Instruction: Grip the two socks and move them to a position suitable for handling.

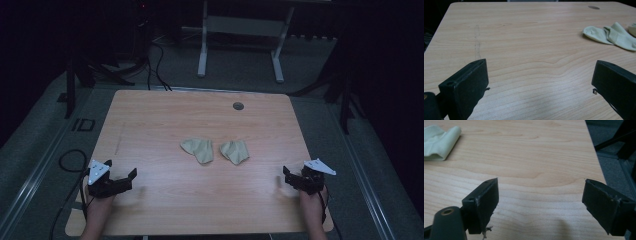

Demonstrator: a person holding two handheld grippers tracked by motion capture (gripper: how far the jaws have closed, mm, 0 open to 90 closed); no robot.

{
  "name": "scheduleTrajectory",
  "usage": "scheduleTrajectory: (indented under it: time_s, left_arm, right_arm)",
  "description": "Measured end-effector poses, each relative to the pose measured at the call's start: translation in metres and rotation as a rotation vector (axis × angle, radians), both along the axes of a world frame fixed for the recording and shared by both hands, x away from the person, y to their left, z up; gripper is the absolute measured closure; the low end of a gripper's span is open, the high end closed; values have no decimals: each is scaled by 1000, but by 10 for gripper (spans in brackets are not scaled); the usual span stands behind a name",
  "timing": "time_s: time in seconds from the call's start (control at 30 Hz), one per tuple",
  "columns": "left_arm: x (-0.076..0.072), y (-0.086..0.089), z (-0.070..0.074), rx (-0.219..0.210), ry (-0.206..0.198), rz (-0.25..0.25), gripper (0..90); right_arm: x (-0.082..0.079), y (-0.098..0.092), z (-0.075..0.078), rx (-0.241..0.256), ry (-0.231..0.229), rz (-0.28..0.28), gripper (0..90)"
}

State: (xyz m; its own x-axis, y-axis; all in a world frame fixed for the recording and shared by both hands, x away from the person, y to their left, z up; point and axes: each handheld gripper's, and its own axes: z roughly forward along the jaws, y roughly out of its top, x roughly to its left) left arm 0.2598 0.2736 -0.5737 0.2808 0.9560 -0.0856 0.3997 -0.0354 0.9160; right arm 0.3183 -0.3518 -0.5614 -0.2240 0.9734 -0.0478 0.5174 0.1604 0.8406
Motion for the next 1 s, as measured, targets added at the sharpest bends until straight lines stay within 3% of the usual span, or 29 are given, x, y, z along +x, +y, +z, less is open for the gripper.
scheduleTrajectory:
  time_s: [0.23, 0.47, 0.53, 0.6, 0.7, 0.83, 1.0]
  left_arm:
    - [0, -1, 0, 1, -1, -1, 7]
    - [-1, -3, 1, 0, -3, -3, 7]
    - [-1, -3, 2, 0, 1, 7, 7]
    - [-1, -2, 2, -1, 9, 16, 7]
    - [0, -1, 1, -21, 25, 23, 7]
    - [0, 0, 0, -59, 48, 35, 7]
    - [2, -1, -1, -94, 84, 22, 7]
  right_arm:
    - [4, 1, 2, -20, 29, 11, 135]
    - [5, 2, 8, 32, 55, 12, 138]
    - [6, 4, 11, 13, 55, 16, 137]
    - [7, 7, 14, 29, 65, 24, 137]
    - [10, 13, 17, 51, 78, 62, 137]
    - [14, 27, 18, 15, 105, 115, 140]
    - [22, 47, 22, 11, 135, 186, 139]
